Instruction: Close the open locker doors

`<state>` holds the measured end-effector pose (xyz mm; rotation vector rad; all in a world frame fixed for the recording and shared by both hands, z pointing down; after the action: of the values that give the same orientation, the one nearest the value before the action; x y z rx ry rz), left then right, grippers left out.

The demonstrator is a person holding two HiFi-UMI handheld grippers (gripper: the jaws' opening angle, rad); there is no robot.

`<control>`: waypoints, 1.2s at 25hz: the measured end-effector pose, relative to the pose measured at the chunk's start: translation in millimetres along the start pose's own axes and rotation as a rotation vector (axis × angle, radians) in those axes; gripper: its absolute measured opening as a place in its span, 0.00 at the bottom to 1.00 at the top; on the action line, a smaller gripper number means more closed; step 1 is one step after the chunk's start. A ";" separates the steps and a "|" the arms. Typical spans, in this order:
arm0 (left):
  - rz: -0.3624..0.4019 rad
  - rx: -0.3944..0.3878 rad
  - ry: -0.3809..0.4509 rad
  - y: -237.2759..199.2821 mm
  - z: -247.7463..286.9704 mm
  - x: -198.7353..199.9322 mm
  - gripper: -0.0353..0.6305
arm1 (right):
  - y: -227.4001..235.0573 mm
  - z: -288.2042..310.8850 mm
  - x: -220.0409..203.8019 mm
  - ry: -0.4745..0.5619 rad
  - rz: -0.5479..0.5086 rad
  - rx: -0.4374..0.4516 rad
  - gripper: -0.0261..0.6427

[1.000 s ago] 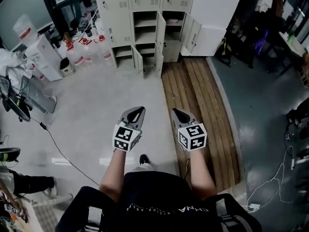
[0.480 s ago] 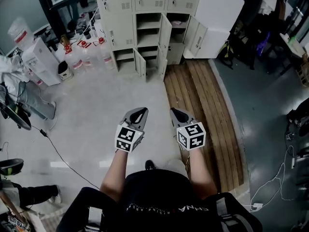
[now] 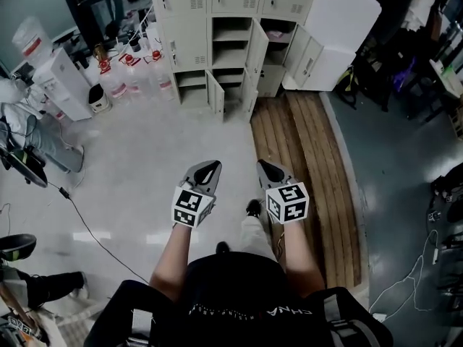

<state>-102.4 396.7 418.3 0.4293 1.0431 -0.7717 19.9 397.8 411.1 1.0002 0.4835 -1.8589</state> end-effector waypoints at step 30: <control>-0.039 0.144 -0.009 -102.9 261.1 158.7 0.08 | 279.0 141.7 150.1 0.022 -0.037 0.074 0.09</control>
<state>23.9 100.7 400.2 0.5291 0.9932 -0.8860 167.6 84.1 397.3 1.0685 0.4518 -1.9120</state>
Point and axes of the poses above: the fingertips, and each gripper's own axes: z forward along the fingers, y to its right, x out of its top, the point moved 1 cm from there along -z, backward along the fingers, and after that the axes turned 14 degrees about -y, right-handed, at the moved point
